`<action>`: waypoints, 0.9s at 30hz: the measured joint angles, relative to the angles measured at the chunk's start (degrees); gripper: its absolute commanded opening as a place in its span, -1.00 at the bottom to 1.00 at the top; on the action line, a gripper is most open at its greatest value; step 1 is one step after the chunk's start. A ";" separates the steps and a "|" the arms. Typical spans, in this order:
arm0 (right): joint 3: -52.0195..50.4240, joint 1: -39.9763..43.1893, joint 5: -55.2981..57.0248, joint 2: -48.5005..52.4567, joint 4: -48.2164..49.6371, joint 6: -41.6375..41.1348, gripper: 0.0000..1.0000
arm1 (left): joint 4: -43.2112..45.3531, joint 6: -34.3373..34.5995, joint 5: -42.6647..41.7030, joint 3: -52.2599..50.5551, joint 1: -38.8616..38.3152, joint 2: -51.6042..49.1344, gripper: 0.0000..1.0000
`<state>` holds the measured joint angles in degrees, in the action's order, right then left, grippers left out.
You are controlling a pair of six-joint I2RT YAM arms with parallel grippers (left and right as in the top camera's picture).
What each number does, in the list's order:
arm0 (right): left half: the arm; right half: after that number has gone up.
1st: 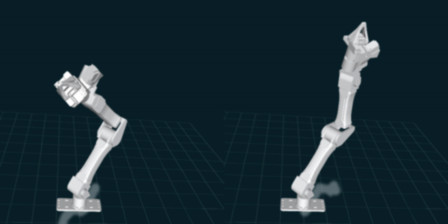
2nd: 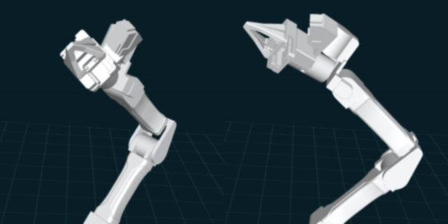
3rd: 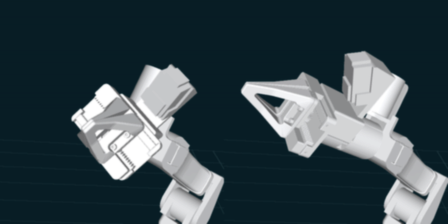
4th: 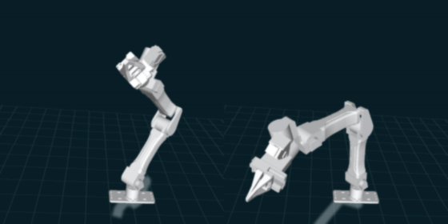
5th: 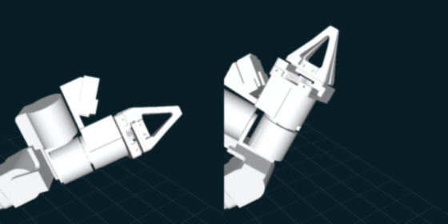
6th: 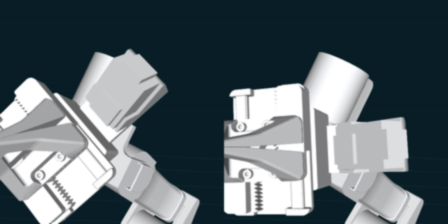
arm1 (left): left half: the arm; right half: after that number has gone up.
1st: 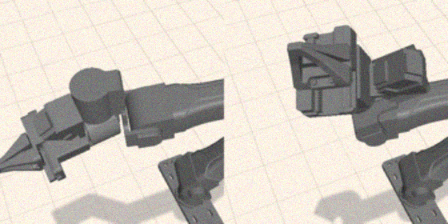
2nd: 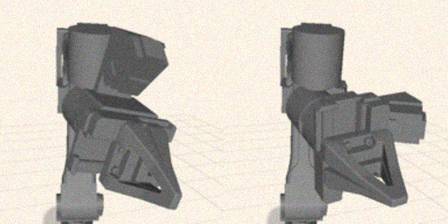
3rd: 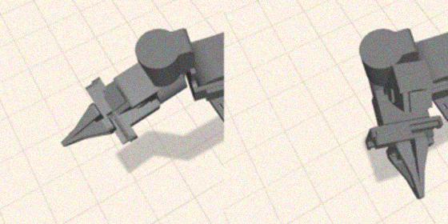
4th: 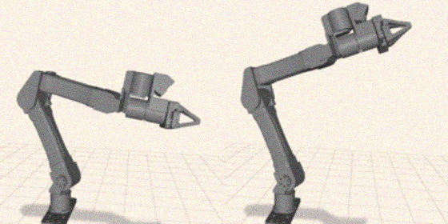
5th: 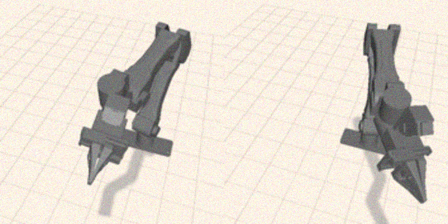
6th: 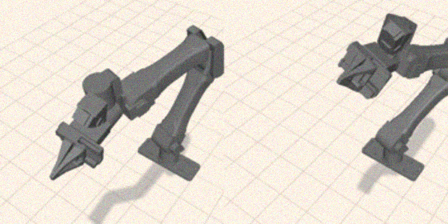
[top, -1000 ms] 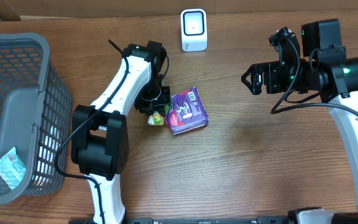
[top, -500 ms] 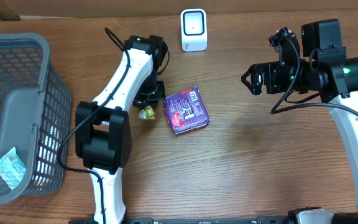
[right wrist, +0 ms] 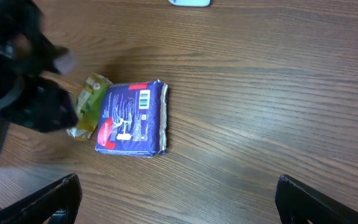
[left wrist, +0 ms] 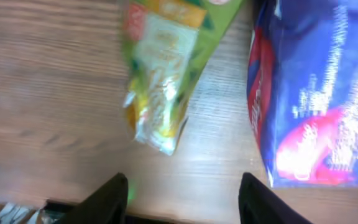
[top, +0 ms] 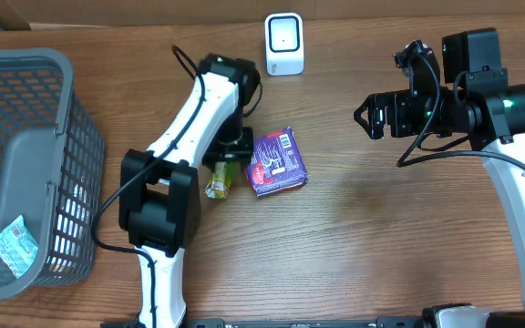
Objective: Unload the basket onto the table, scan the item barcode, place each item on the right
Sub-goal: 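Set the green drink box left of the purple pack and release, then reach into the basket and grasp the white leaf-print tube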
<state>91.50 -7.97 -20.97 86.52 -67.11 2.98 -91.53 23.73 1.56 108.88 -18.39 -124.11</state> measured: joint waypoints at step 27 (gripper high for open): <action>0.00 0.00 -0.02 0.00 -0.44 0.02 1.00 | 0.66 -10.36 -5.33 6.45 64.24 36.41 0.98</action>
<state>91.50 -7.97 -20.99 86.52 -67.55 3.01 -90.87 13.37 -3.77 115.33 45.84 -87.70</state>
